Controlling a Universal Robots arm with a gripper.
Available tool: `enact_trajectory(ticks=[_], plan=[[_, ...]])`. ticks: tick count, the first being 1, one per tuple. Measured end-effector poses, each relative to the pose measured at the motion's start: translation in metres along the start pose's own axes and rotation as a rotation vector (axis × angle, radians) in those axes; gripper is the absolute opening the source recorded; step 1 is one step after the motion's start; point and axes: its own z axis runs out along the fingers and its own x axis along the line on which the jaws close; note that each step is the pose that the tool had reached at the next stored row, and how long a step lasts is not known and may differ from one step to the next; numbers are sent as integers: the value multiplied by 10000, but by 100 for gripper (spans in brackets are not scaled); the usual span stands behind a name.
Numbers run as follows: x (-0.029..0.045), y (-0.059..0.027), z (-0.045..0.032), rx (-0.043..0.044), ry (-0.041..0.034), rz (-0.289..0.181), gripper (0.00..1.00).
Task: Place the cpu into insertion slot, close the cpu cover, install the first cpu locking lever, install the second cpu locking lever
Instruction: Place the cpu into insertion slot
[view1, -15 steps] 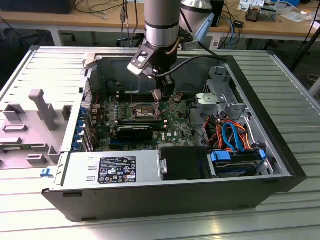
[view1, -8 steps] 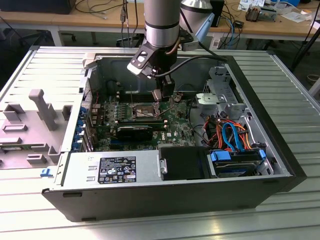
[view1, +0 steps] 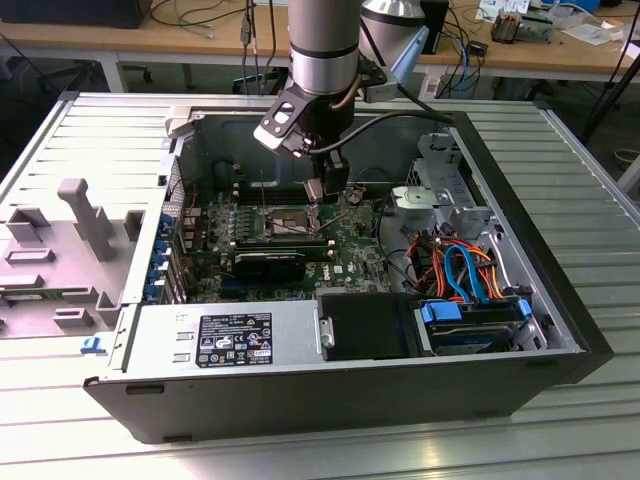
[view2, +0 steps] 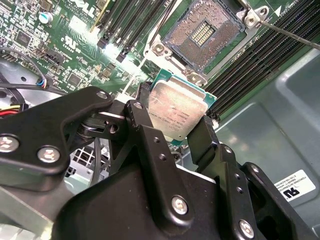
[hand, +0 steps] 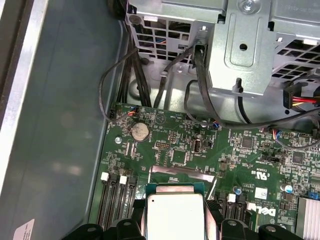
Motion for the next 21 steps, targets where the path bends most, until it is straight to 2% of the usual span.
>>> enact_trajectory(ticks=[21], plan=[[-3, -1, 2, -3, -29, 339, 55]])
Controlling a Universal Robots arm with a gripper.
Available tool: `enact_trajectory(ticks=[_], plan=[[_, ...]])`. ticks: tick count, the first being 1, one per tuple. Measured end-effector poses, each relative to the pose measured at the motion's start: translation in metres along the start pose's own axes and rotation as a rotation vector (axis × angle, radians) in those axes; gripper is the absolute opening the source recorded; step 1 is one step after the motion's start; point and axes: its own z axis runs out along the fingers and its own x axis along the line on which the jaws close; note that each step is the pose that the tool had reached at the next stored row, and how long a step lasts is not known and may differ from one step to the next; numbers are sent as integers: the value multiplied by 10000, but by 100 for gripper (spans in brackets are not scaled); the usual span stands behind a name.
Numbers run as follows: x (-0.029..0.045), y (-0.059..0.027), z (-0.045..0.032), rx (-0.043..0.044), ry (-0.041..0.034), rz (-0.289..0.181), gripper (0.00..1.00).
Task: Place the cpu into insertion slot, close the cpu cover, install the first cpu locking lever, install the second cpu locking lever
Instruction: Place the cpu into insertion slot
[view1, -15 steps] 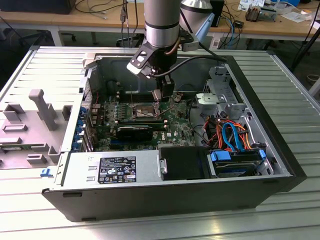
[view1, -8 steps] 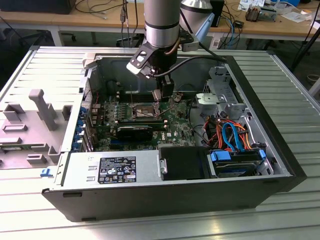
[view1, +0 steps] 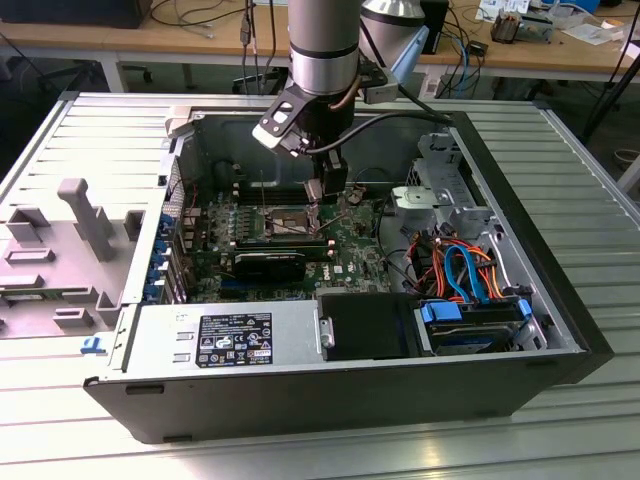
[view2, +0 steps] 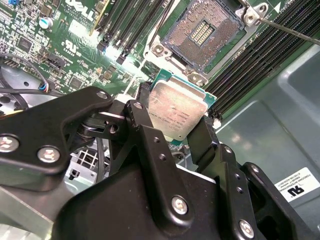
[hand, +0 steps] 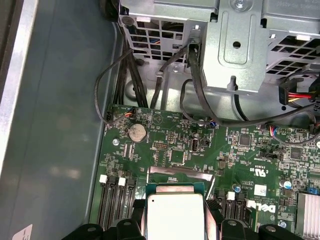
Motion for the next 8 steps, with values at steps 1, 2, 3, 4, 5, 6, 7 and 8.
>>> enact_trajectory(ticks=[1, 2, 3, 4, 5, 6, 7, 8], plan=[[0, 0, 0, 0, -2, 18, 55], [0, 0, 0, 0, -3, 30, 55], [0, 0, 0, 0, -5, 53, 55], [0, 0, 0, 0, -7, 67, 55], [0, 0, 1, 0, -8, 79, 55], [0, 0, 1, 0, -10, 95, 55], [0, 0, 1, -1, -12, 108, 55], [0, 0, 1, -1, -14, 134, 55]])
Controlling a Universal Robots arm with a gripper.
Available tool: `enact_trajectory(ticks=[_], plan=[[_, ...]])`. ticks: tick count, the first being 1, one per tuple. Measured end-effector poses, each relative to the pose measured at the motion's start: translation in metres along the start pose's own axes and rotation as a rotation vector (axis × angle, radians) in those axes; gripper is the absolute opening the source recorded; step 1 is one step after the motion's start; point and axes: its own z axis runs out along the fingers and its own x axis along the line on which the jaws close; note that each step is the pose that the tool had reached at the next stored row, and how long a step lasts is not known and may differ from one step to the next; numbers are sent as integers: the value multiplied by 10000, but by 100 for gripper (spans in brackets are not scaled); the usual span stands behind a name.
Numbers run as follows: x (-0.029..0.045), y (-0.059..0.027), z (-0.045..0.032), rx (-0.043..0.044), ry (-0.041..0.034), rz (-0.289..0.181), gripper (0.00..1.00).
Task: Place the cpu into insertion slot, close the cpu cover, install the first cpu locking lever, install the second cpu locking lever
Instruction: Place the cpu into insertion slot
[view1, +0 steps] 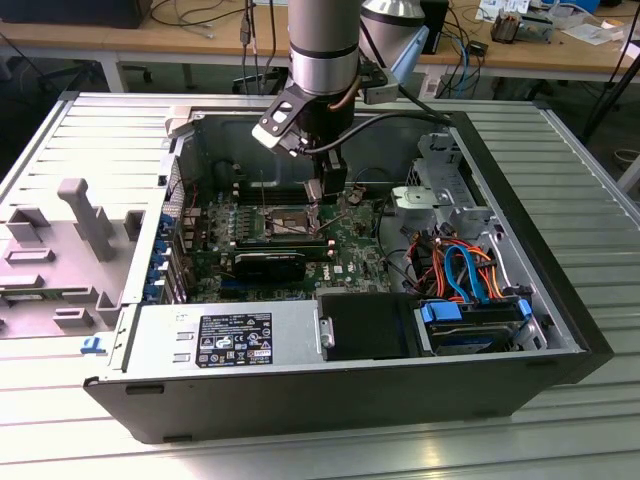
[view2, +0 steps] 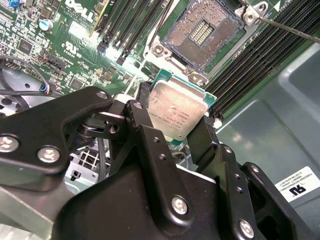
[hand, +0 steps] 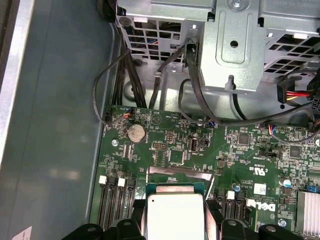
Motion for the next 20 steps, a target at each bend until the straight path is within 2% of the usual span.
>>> enact_trajectory(ticks=[20], plan=[[0, 0, 1, -2, -29, 313, 55]])
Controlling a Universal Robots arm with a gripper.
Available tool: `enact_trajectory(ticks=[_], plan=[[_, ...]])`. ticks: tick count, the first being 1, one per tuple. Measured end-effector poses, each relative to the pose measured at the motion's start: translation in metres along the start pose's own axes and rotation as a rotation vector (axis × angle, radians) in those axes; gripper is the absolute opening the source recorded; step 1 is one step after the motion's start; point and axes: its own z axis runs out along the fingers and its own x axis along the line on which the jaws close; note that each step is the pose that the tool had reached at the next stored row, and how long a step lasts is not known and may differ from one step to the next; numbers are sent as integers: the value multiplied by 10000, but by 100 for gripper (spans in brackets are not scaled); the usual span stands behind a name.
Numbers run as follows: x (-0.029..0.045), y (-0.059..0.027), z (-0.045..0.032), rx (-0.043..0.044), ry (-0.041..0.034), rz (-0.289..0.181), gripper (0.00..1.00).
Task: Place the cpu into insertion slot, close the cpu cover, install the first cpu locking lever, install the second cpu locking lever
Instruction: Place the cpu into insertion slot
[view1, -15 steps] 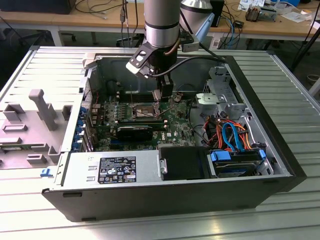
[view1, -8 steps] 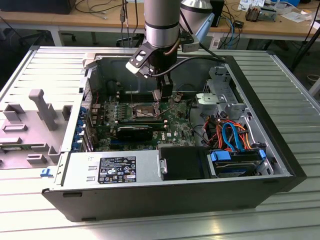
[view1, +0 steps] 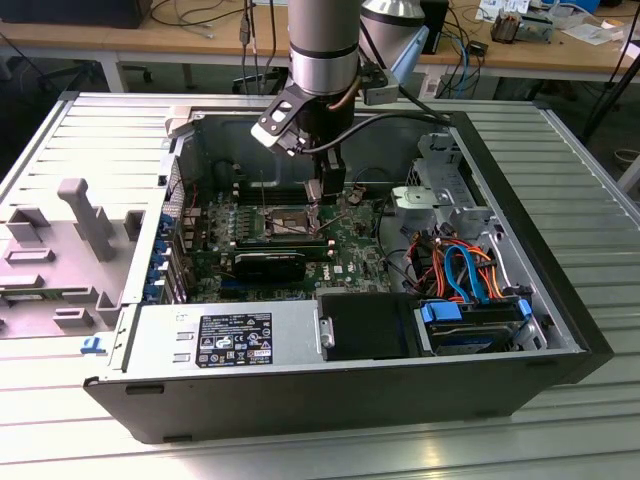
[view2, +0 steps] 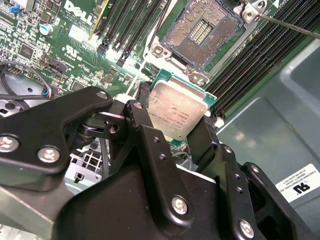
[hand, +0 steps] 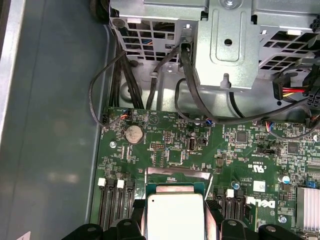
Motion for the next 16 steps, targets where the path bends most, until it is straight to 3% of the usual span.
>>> enact_trajectory(ticks=[16], plan=[[-1, 0, 2, -2, -29, 309, 55]])
